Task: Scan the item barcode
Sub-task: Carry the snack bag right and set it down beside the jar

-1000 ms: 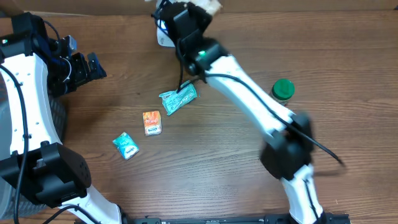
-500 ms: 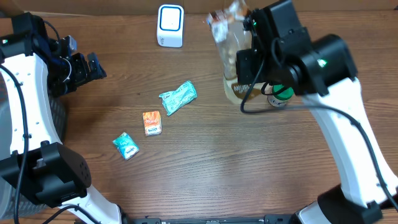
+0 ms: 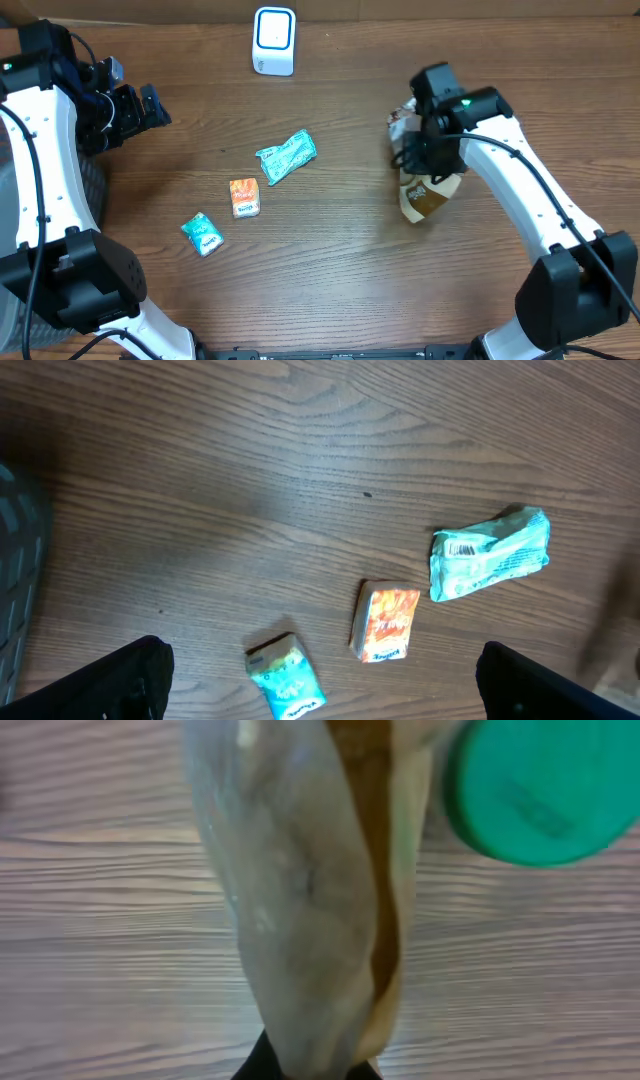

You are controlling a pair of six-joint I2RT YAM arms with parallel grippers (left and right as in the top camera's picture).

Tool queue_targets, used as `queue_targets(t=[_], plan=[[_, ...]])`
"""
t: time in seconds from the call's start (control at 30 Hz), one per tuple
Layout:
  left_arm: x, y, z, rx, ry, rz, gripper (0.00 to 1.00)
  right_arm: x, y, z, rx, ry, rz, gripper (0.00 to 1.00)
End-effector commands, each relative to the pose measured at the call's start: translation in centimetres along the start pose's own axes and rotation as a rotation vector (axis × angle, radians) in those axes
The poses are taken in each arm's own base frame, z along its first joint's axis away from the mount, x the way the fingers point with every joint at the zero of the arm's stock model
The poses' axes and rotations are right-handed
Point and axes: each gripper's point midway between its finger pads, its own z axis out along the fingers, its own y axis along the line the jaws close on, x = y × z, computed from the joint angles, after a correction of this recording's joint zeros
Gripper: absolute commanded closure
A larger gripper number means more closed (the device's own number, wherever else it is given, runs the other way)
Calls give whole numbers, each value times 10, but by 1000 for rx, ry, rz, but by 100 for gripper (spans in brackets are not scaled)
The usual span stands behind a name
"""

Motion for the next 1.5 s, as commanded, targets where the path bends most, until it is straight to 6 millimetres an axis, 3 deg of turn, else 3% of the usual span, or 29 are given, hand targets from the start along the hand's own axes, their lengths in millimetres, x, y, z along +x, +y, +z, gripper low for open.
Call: queue_targets(t=[0.0,0.1,0.17,0.2,0.33,0.37,0.43,0.57,0.63,0.73,0.83,0.87,0.9,0.97,1.1,1.2,1.47], plan=[[-3,-3,-7,0,-24,16,0,3,-32,15,70,10,-20,85],[-3,-3,-7,0,-24,17,0,-2,-50,14,120,-6,10,70],[-3,-3,-7,0,-24,17,0,-9,-56,10,117,-23,33,44],[-3,-3,-7,0,-24,17,0,-16,-60,3,115,-39,50,38],[-3,-3,-7,0,-24,17,0,-39,-67,-42,104,-108,84,32],[-3,-3,-7,0,-24,17,0,-51,-61,-72,74,-159,86,30],[-3,-3,-7,0,-24,17,0,-60,-42,-94,-25,-200,76,25],[-3,-3,-7,0,-24,17,0,-71,21,-118,-342,-240,6,22],[-3,-3,-7,0,-24,17,0,-72,38,-112,-394,-232,-19,24],[-3,-3,-7,0,-24,17,0,-63,60,-83,-404,-150,-56,31],[-3,-3,-7,0,-24,17,1,-30,84,-25,-371,24,-107,32],[-3,-3,-7,0,-24,17,0,-27,86,-19,-367,39,-110,32],[-3,-3,-7,0,-24,17,0,-10,92,8,-347,111,-125,32],[-3,-3,-7,0,-24,17,0,4,94,34,-328,173,-134,32],[-3,-3,-7,0,-24,17,0,22,91,80,-298,251,-128,32],[-3,-3,-7,0,-24,17,0,25,81,98,-264,267,-115,32],[-3,-3,-7,0,-24,17,0,13,33,116,-95,252,-11,33]])
